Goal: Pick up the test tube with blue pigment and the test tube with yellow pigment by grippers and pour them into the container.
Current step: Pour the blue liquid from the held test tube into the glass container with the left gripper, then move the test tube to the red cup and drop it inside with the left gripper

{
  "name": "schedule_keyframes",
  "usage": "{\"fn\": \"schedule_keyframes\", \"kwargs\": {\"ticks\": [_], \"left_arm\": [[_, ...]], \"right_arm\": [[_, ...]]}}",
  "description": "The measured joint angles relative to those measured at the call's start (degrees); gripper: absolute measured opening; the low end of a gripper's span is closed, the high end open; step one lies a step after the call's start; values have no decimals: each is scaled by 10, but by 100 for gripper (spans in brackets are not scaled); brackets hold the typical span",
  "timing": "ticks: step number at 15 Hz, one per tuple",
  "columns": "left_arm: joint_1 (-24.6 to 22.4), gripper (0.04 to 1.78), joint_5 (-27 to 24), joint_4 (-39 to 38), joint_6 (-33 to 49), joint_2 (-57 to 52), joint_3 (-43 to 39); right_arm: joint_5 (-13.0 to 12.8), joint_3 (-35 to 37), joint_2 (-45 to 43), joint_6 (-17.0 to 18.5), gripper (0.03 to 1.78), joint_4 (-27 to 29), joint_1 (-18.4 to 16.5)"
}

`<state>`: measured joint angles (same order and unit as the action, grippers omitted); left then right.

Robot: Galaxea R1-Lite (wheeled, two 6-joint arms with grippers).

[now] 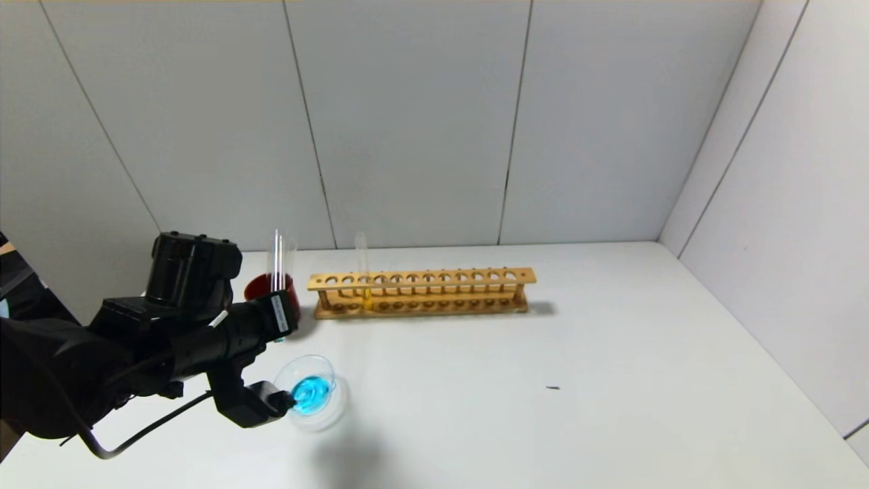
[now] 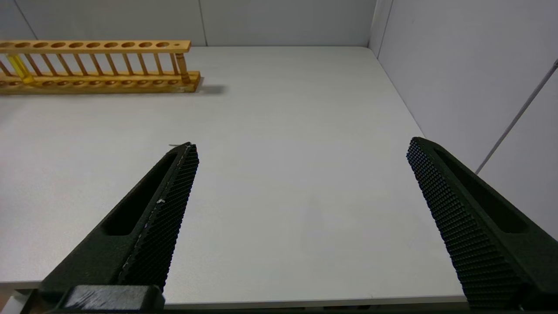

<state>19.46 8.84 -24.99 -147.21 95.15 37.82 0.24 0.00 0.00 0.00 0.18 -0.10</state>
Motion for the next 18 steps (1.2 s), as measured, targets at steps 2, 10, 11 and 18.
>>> {"fn": "schedule_keyframes", "kwargs": {"ticks": [2,10,11,18], "left_arm": [[0,32,0,-2,0,-1,-1],[-1,32,-4,7,307,-27,1],[3,32,-4,9,394,-32,8],[7,32,-15,38,1074,-55,106]], "right_arm": [[0,0,0,0,175,0,0],[0,0,0,0,175,0,0],[0,0,0,0,175,0,0],[0,0,0,0,175,0,0]]}}
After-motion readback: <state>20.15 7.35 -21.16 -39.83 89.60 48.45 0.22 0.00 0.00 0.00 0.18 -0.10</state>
